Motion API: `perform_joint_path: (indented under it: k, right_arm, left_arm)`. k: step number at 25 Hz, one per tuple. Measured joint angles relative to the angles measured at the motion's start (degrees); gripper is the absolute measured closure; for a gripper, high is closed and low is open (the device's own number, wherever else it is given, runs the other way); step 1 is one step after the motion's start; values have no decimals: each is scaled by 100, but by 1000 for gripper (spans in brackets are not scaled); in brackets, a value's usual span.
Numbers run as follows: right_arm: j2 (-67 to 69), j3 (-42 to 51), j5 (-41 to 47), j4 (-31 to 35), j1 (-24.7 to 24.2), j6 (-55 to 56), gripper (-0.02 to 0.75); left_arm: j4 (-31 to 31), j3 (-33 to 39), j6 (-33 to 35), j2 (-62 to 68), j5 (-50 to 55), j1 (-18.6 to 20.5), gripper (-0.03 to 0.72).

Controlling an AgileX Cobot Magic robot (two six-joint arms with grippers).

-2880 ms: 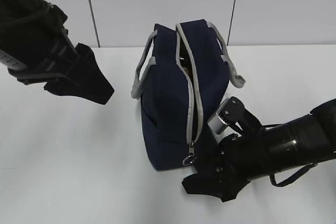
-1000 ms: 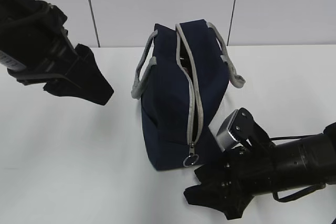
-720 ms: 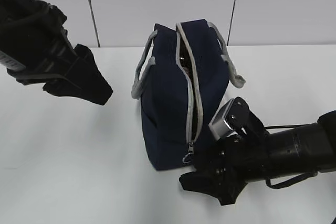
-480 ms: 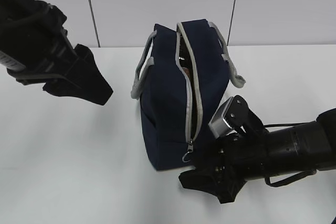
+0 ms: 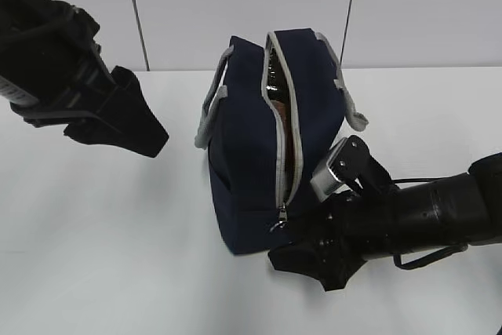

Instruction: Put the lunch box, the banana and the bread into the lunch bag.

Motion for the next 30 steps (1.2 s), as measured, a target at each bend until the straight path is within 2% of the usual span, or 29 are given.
perform_joint_path:
  k: [5,19,22,27,30]
  right_arm:
    - [10,-38,-248,0,0,110,295]
    - [10,-97,-103,0,0,135,303]
    - [22,-201,-93,0,0,135,373]
    - [22,-336,-211,0,0,135,571]
    - [22,-350,-278,-35,0,135,601]
  left_arm:
    - [0,0,0,0,5,0,274]
    - [0,0,0,0,11,0,274]
    - [0,0,0,0,11,0,274]
    - [0,0,0,0,11,0,274]
    - [0,0,0,0,11,0,274]
